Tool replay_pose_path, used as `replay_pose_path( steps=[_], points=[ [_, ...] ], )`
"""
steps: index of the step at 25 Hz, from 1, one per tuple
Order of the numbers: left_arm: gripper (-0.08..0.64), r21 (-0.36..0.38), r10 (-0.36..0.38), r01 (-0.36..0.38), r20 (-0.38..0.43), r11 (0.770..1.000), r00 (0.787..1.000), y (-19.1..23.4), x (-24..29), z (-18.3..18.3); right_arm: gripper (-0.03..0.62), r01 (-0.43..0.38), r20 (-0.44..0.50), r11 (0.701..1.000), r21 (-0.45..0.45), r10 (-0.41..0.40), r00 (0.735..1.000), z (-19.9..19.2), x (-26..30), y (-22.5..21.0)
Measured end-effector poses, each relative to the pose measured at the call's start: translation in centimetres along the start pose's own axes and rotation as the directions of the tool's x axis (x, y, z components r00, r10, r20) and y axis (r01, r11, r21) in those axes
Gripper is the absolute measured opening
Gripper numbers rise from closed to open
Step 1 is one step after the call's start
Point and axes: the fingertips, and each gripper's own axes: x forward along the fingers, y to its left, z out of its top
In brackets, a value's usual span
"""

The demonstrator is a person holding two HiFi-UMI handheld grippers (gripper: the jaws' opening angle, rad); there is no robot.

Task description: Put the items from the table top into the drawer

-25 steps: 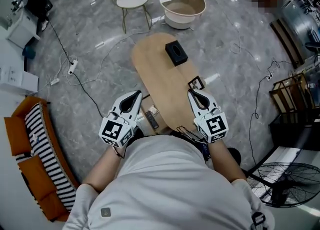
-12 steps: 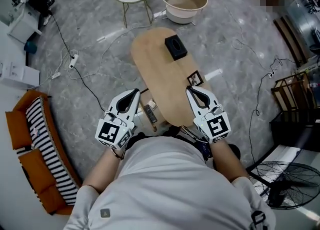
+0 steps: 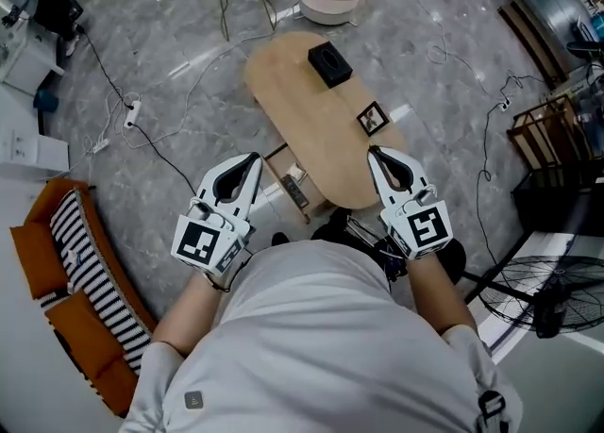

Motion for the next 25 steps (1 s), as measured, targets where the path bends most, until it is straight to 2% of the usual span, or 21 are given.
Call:
replay_pose_path(
  steps=[6,12,25],
  points=[
    [0.009,0.015,-0.060,0.060,-0.005,0.998,0.998,0.2,-4.8,-0.1,0.028,0.063,0.010,0.998,0.000,-0.063,0.998,1.4,-1.7,4.8],
    [0.009,-0.008,-0.071,0.071,0.009,0.997,0.997,0.5,-8.3,-0.5,0.028,0.097,0.011,0.995,0.013,-0.098,0.995,2.1,-3.1,8.8],
    [0.009,-0.012,-0.099,0.099,0.029,0.995,0.995,0.6,-10.8,-0.5,0.027,0.136,0.024,0.991,0.009,-0.137,0.990,3.5,-3.7,11.8]
  ],
)
